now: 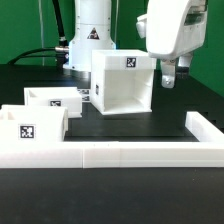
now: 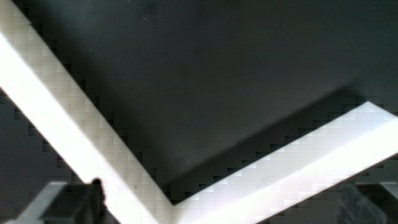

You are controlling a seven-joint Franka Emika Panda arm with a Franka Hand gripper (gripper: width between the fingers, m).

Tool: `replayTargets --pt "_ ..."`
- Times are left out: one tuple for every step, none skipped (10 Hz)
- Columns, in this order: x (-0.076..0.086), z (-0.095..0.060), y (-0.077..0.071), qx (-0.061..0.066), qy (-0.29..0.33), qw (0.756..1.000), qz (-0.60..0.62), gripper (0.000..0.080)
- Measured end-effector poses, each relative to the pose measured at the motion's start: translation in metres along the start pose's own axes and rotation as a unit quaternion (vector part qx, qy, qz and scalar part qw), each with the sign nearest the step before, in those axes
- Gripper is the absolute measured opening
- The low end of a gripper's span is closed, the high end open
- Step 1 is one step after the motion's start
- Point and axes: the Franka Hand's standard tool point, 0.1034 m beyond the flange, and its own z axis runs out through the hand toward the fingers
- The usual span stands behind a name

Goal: Assemble drawer

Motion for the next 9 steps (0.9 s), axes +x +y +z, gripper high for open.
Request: replayTargets --pt "0.000 0.000 0.000 0.000 0.000 1.000 -0.001 0.0650" --pt "0.000 0.000 0.000 0.000 0.000 1.000 -0.001 0.0650" --pt "0.000 0.000 0.000 0.000 0.000 1.000 -0.001 0.0650" --pt "0.000 0.000 0.000 0.000 0.000 1.000 0.000 0.0650" --pt "-0.005 -0.002 -0.001 0.000 -0.001 1.000 0.004 0.0650" --pt "-0.014 -0.006 -0.008 -0.002 -0.002 1.000 0.026 0.0650" --pt "-0.022 -0.012 -0.018 -0.007 0.000 0.998 0.065 0.0650" --pt "-0.028 -0.014 -0.023 -0.007 -0.002 0.998 0.066 0.0650" --pt "-0.030 -0.016 -0.025 -0.007 -0.001 0.996 0.092 0.0650"
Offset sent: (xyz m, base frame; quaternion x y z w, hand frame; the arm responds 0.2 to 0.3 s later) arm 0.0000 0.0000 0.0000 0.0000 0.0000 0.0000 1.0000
